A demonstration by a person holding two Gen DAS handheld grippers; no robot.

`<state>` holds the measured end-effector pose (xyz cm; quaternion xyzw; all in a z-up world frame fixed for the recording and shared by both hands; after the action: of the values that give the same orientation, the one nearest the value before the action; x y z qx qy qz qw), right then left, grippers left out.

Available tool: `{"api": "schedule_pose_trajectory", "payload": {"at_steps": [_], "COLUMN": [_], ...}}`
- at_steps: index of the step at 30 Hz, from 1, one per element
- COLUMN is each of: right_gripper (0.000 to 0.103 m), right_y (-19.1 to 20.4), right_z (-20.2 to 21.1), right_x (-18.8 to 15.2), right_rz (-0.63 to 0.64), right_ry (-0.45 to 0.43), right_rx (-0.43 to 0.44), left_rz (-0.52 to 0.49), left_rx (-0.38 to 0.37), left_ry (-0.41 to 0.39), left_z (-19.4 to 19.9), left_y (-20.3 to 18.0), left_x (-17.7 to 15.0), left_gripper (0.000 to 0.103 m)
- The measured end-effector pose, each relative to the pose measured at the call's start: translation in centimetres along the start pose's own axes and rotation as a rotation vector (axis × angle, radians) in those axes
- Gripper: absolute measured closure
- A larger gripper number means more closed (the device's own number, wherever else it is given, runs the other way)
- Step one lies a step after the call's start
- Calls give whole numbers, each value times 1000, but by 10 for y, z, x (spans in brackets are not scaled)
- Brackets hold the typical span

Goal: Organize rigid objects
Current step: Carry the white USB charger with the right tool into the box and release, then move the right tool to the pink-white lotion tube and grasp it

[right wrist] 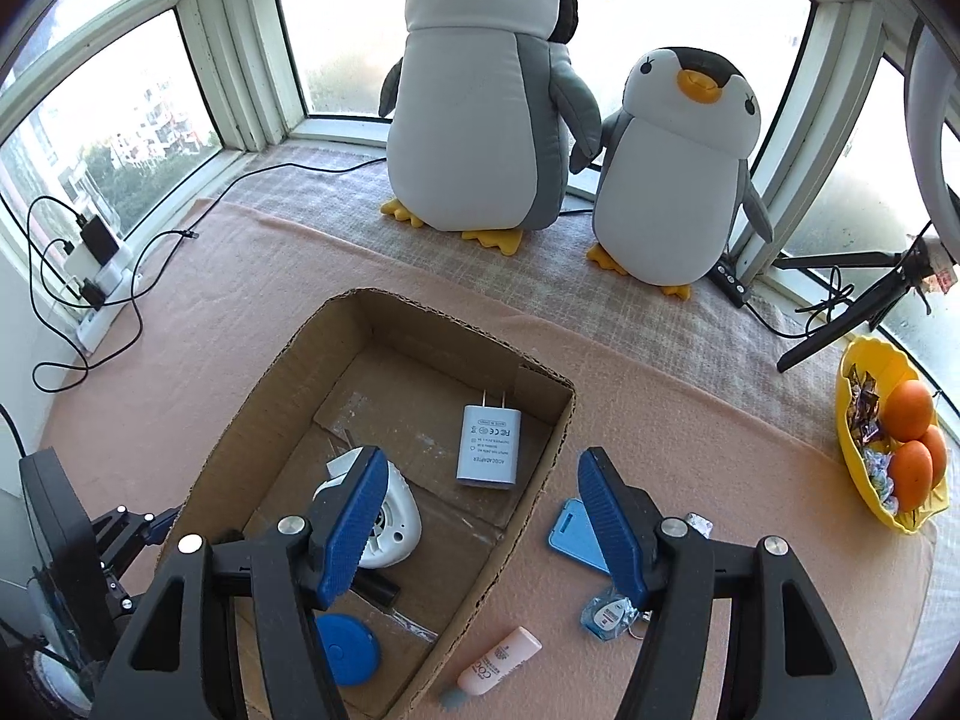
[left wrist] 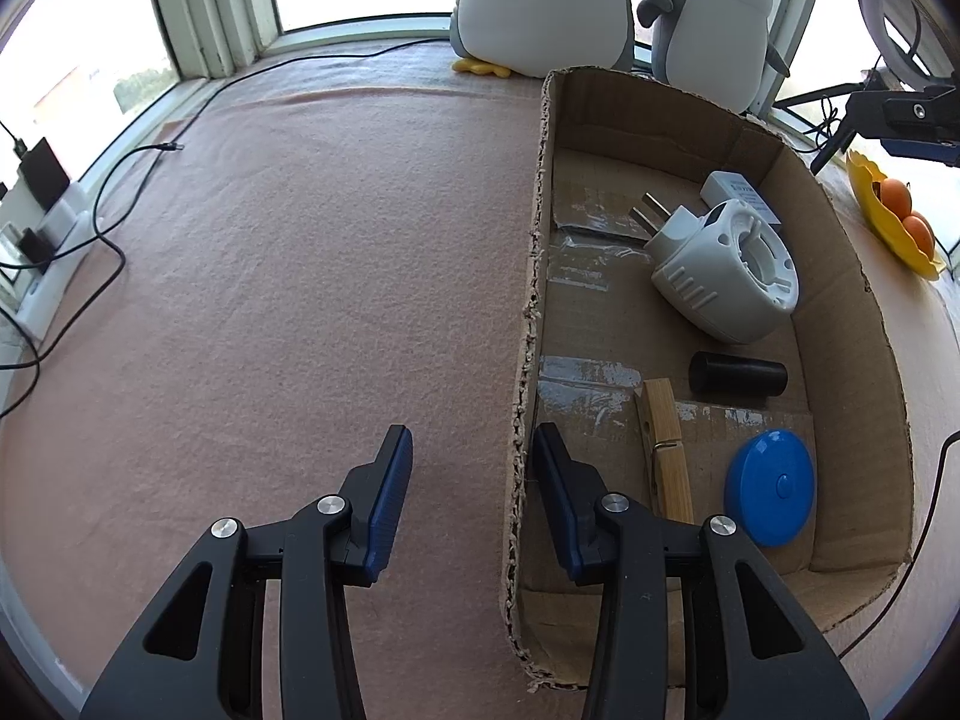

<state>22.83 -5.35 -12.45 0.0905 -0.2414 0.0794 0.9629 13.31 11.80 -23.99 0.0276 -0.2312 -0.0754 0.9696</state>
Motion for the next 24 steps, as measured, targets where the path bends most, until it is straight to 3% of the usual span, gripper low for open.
{"api": "schedule_pose_trajectory", "payload": {"at_steps": [15, 24], "right_gripper": [41, 41], "right_y": [-46, -65], "right_z": [85, 86], "right_x": [-29, -65], "right_rz": [-126, -182], "right_ry": [-62, -6], "right_rx": [-30, -31], "left_rz": [-36, -51], "left_rx": [17, 30], "left_ry": [-4, -3], "left_z": [1, 2], "left_y": [-4, -7], "left_x": [0, 0], "left_gripper": [62, 62]}}
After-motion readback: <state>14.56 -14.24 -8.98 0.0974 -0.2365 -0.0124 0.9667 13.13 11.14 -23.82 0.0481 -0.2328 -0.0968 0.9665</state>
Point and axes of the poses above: each gripper's, at about its wrist camera, not at the fingertips, and z roughly against the way its jaws point, y to its left, x to its top, the point moved 6 cm from there along -z, roughly the way its jaws point, and after that the axes turned 15 degrees about -z, right-handed, at the moved point
